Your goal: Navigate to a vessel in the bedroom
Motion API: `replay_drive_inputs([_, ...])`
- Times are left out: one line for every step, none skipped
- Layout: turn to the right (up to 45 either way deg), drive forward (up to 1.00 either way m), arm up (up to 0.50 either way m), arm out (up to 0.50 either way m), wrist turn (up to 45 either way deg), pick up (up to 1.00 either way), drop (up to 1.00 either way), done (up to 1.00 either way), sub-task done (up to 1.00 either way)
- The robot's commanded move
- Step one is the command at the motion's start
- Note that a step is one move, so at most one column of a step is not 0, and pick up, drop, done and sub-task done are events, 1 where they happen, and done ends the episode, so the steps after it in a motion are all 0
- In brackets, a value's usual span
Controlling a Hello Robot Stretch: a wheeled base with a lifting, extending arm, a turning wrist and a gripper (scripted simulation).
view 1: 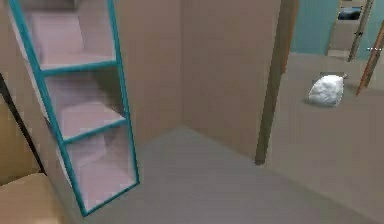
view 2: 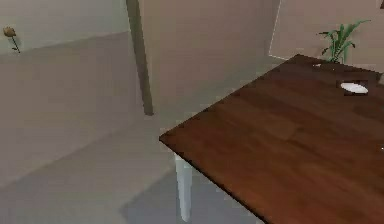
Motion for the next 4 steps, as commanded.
replay_drive_inputs([39.0,0.0,0.0,0.0,0.0,0.0,0.0,0.0,0.0])
replay_drive_inputs([0.0,1.0,0.0,0.0,0.0,0.0,0.0,0.0,0.0])
replay_drive_inputs([3.0,0.0,0.0,0.0,0.0,0.0,0.0,0.0,0.0])
replay_drive_inputs([0.0,1.0,0.0,0.0,0.0,0.0,0.0,0.0,0.0])
